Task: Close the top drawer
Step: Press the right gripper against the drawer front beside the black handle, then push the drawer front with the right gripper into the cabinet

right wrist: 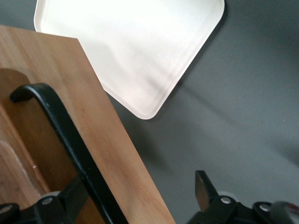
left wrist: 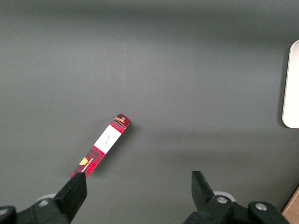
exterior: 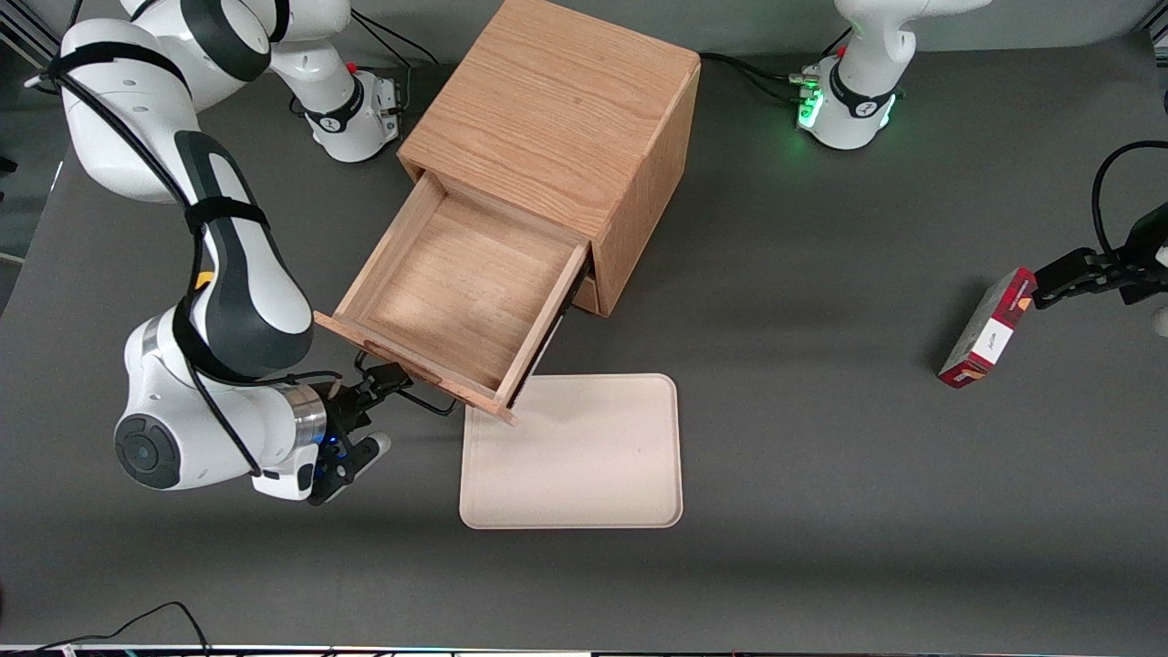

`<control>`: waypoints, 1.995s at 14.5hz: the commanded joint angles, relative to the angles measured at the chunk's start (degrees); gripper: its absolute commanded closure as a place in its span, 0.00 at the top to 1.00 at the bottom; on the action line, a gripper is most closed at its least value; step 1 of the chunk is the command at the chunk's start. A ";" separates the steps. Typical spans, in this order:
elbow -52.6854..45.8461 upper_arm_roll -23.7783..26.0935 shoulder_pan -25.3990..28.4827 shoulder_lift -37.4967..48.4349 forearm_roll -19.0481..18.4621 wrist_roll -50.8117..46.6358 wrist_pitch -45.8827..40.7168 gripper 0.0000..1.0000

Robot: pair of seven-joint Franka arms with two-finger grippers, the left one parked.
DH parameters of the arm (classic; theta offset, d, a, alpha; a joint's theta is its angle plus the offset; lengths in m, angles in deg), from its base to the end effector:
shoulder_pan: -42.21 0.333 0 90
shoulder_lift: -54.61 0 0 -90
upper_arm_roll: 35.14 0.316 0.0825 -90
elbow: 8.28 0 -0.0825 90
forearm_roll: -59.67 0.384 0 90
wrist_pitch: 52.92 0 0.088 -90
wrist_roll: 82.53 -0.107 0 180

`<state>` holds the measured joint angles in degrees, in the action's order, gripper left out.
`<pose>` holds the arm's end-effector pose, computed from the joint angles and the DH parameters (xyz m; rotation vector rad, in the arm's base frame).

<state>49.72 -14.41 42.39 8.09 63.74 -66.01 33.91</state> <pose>0.7054 0.1841 0.3710 -2.6685 -0.7915 0.3813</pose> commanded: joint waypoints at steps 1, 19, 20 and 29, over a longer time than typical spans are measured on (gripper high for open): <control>5.53 0.37 -0.26 4.24 1.73 -3.34 1.32 1.00; 34.19 0.02 -1.32 22.69 10.70 -4.04 11.69 1.00; 35.33 0.02 -1.32 23.74 11.57 -4.13 11.78 1.00; 45.96 0.72 -0.97 30.78 15.96 -6.59 16.95 1.00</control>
<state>91.02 -14.15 41.42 35.09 76.83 -71.28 48.64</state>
